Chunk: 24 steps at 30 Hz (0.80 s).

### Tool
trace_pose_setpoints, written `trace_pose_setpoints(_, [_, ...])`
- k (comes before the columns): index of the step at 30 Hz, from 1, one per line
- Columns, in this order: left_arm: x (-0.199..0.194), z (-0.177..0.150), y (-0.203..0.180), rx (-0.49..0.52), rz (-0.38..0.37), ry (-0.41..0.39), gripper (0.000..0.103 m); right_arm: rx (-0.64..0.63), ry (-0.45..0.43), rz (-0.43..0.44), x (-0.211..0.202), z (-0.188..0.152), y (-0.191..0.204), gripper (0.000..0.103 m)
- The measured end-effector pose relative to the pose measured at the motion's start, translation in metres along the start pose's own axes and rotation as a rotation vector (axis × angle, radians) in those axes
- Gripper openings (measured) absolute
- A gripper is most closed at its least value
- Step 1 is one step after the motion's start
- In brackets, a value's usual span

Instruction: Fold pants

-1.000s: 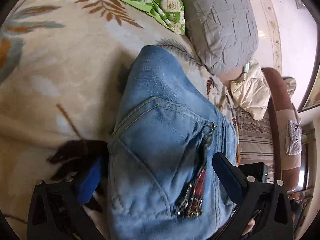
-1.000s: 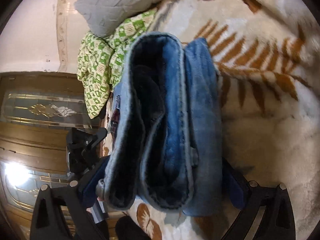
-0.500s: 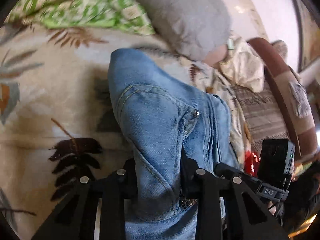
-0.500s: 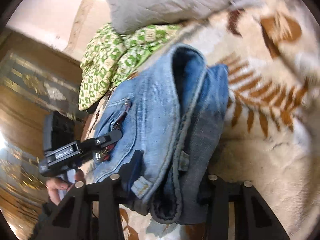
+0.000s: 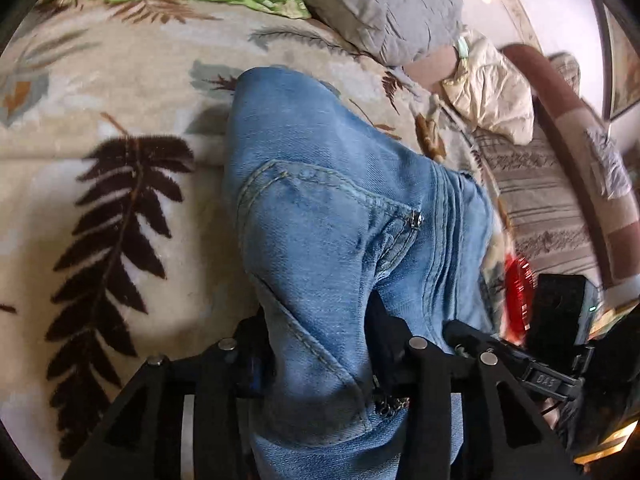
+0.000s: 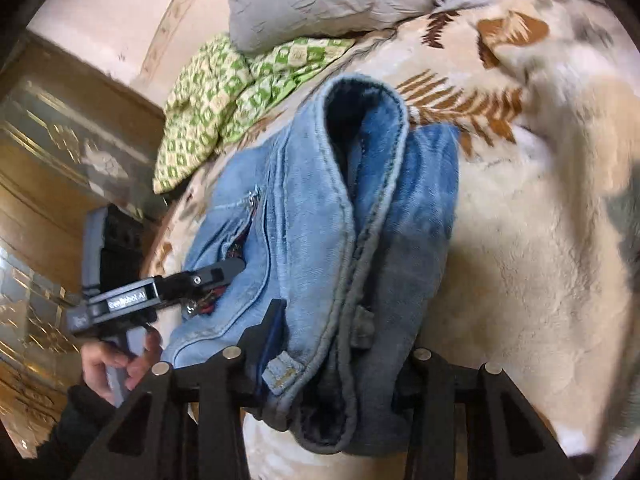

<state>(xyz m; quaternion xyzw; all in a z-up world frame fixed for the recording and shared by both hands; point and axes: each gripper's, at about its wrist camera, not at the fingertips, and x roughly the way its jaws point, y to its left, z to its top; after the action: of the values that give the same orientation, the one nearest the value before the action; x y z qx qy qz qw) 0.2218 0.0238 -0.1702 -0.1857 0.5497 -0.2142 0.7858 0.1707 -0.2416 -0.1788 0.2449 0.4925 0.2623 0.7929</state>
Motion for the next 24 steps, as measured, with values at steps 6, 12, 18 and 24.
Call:
trace_pose_setpoints(6, [-0.001,-0.001,-0.006,0.022,0.05,-0.018,0.05,-0.054,-0.022,-0.069,-0.001,-0.004,0.01,0.045])
trace_pose_setpoints(12, [-0.001,-0.004,-0.005,0.025,0.066,-0.029,0.056,-0.082,-0.04,-0.117,-0.002,-0.006,0.016,0.047])
trace_pose_setpoints(18, [-0.004,-0.006,-0.007,0.034,0.1,-0.038,0.059,-0.117,-0.056,-0.161,-0.004,-0.007,0.022,0.049])
trace_pose_setpoints(24, [-0.001,-0.005,-0.006,0.019,0.103,-0.042,0.062,-0.156,-0.106,-0.23,-0.004,-0.012,0.028,0.058])
